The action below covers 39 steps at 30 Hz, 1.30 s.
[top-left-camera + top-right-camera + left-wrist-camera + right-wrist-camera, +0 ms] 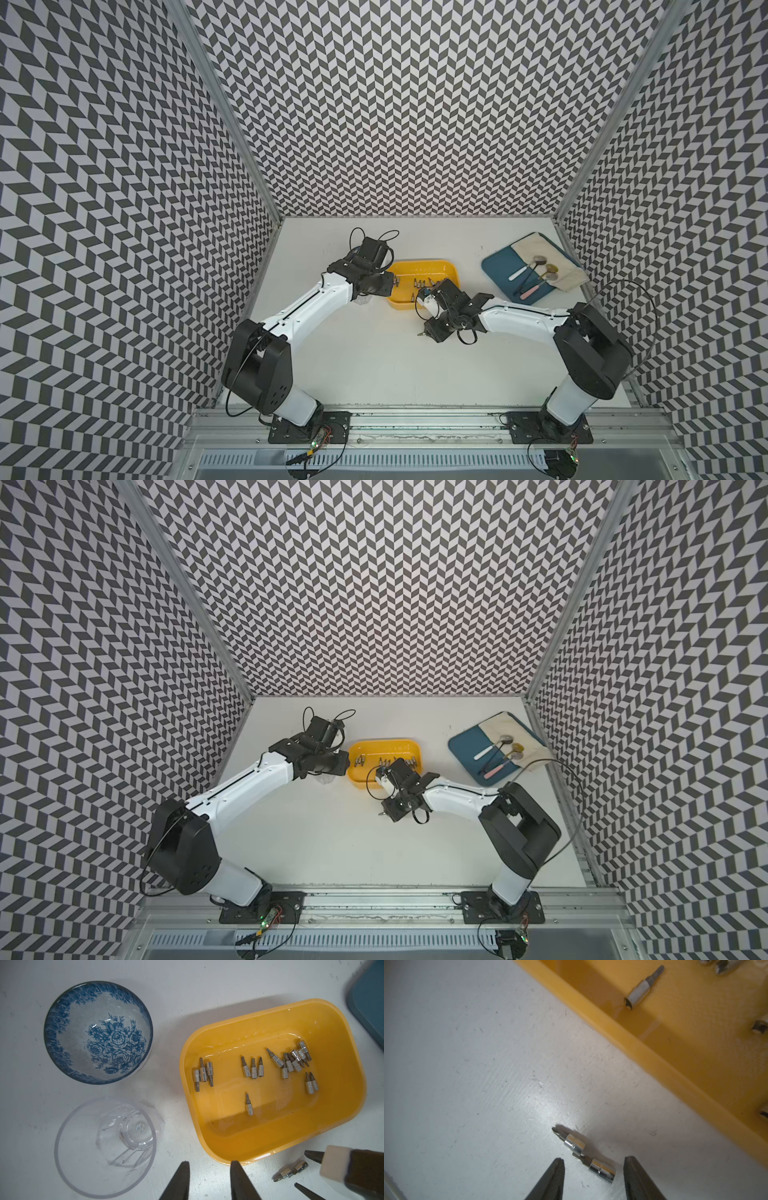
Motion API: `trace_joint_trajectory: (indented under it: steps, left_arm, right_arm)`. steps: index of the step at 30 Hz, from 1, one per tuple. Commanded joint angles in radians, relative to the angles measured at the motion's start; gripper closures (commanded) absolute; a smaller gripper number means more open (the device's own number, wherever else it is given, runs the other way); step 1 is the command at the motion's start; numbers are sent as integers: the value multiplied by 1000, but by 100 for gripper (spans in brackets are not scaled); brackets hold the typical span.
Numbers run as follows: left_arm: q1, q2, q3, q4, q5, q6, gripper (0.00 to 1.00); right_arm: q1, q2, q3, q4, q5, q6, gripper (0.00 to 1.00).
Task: Put the bit on the desktop into the storage box
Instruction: Pick up the screwdriver bit from the center of the board.
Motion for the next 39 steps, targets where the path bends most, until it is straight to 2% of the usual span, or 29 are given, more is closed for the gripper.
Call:
trace_joint_trajectory:
  steps: [1,13,26,39]
  left_arm:
    - [10,-45,-28,6,15,-12,64]
    - [22,-91,-87,8,23,-20,64]
    - [23,-114,-121,6,35,-26,64]
    - [24,-146,-146,-6,40,-35,64]
  right_arm:
    - [9,25,13,27,-10,-23,49]
    - [41,41,-19,17,-11,-12,51]
    - [88,53,-20,-48,122,20,54]
    - [125,62,-25,-90,189,47,61]
